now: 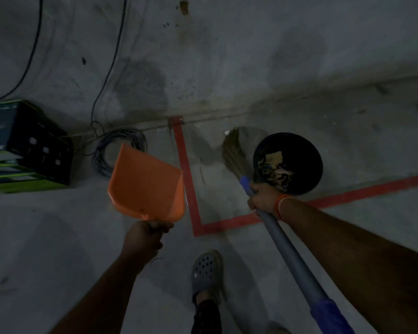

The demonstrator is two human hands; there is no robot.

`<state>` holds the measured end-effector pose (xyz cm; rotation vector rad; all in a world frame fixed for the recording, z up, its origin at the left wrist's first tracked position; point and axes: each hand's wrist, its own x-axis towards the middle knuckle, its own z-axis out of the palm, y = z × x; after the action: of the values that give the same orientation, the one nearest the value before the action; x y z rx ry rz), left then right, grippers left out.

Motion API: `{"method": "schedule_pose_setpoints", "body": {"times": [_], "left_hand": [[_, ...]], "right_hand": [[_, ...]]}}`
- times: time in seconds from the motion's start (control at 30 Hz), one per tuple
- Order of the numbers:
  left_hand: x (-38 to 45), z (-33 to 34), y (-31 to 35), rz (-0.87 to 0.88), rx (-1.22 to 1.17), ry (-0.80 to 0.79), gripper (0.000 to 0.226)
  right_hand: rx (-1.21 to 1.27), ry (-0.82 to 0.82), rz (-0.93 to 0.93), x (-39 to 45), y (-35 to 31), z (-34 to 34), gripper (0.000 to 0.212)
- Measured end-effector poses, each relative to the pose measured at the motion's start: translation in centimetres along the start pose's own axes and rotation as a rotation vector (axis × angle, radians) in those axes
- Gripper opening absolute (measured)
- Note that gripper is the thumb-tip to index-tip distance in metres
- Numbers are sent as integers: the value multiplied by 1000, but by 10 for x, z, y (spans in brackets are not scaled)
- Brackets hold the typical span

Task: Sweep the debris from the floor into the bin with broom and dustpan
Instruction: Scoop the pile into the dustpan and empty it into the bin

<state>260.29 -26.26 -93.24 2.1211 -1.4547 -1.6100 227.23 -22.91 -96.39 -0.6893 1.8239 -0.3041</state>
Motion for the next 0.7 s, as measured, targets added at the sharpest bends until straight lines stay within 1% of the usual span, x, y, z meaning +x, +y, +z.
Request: {"method": "schedule_pose_setpoints", "body": {"times": [0.07,0.17,0.3,0.4,0.53,0.63,0.7], "left_hand": [[-28,17,-13,-7,-40,29,39],[-75,44,-31,-7,-66,49,39],[-137,81,-65,-41,-97,34,40],[-179,105,-87,-65,-85,24,40],[-217,120,-114,-74,-48,22,37],[-232,121,-124,-47,-27,20,35],[-240,122,-130,-32,-11,41,36]], "right_hand": [[-42,-12,-8,-26,23,1,57],[-15,-61,-3,-70,65,2,50],[-13,-81,25,-130,123,3,51],[1,-78,3,-175,162,8,57],[28,-65,-43,-228,204,20,75],[58,-33,-122,-251,221,34,81],[59,-3,-180,-255,220,42,82]]}}
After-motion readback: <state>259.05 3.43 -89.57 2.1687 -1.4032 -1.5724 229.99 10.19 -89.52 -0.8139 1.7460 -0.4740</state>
